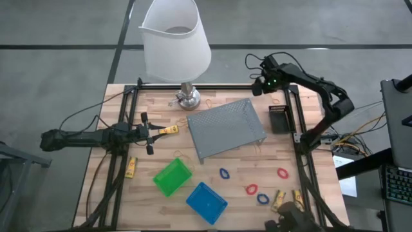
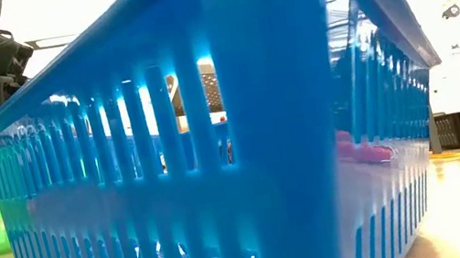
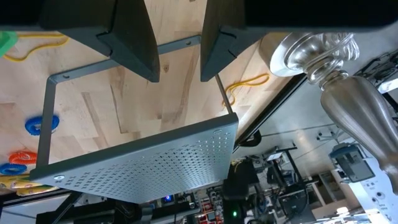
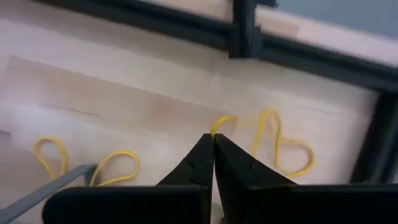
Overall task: Pick & Place Office Desk Supplies
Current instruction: Put the yellow rubber band into the black basket
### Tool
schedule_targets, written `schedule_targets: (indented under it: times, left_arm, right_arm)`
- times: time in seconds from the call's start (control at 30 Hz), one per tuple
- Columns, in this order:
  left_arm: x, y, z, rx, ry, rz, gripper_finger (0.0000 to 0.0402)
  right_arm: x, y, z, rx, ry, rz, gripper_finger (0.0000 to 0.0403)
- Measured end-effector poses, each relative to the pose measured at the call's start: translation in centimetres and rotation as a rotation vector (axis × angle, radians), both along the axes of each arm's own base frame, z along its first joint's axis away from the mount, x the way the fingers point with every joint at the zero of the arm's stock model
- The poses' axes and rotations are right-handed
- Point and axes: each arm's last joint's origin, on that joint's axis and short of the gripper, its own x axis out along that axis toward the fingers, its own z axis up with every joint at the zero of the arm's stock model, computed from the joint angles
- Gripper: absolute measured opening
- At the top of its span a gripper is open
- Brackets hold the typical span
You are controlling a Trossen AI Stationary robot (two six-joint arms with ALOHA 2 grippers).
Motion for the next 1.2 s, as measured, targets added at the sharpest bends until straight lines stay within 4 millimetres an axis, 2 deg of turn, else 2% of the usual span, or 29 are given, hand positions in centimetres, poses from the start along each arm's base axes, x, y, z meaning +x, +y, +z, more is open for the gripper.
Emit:
schedule_targets:
  times: [0.23, 0.5, 0.93, 1.2]
  left_arm:
    - [0.0, 0.0, 0.0, 0.0, 0.0, 0.0, 0.0118]
    - [0.0, 0.0, 0.0, 0.0, 0.0, 0.0, 0.0118]
    - [0.0, 0.0, 0.0, 0.0, 0.0, 0.0, 0.0118]
    - [0.0, 0.0, 0.0, 0.0, 0.0, 0.0, 0.0118]
  right_arm:
    - [-1.0, 2.1, 3.7, -0.124, -0.05, 0.004, 0.0008]
    - [-3.2, 5.9, 7.1, -0.239, -0.152, -0.04, 0.0008]
    - [-6.1, 13.1, 9.6, -0.282, -0.142, -0.097, 0.0008]
    - [-7.0, 15.4, 9.6, -0.22, -0.134, -0.117, 0.0008]
